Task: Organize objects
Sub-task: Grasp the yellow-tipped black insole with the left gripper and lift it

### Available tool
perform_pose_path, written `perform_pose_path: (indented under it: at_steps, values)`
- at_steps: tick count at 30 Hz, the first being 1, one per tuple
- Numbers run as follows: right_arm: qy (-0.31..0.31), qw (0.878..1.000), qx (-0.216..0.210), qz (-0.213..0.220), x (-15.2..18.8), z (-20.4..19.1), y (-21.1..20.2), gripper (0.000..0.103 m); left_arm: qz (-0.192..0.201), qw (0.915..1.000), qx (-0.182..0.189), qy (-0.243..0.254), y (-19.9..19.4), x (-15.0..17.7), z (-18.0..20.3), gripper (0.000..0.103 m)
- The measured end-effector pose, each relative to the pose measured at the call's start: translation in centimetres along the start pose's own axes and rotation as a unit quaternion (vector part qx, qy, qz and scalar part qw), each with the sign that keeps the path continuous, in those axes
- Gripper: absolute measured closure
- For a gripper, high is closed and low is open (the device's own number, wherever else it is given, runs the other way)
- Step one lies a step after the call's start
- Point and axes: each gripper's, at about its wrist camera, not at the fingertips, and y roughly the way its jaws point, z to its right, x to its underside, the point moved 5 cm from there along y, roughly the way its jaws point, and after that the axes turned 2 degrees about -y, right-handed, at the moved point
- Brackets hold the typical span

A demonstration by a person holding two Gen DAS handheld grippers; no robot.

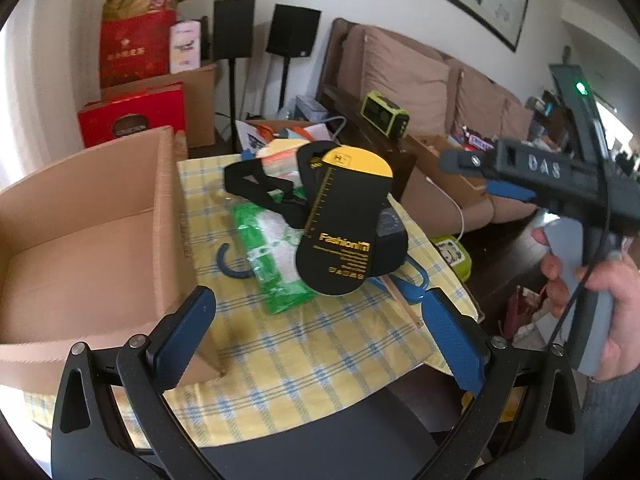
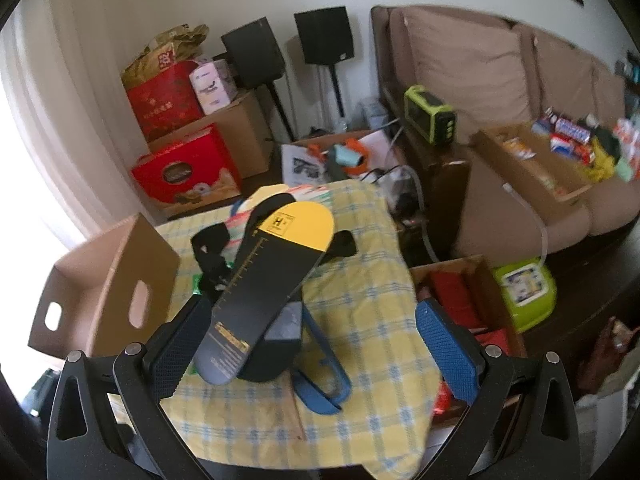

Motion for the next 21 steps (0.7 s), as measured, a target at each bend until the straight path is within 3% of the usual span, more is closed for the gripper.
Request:
perform_pose_path:
  at_steps: [8, 15, 21]
  values:
    - [0.048, 0.998, -0.037, -0.025, -2.0, 2.2, 3.2, 0.014, -0.011, 0.9994, 0.006, 0.033, 3.4, -0.5, 1.9, 0.0]
    - [0.078, 0.994, -0.053, -0.049, -3.0, 3.5, 6.9, 0.037, -0.029, 0.9985, -0.008, 0.045, 6.5, -1.6, 3.1, 0.0]
    - [0.112, 0.988, -0.09, -0.063, -3.1, 4.1, 9.3, 0.041, -0.055, 0.9975, -0.025, 0.035, 9.7, -2.3, 2.2, 0.0]
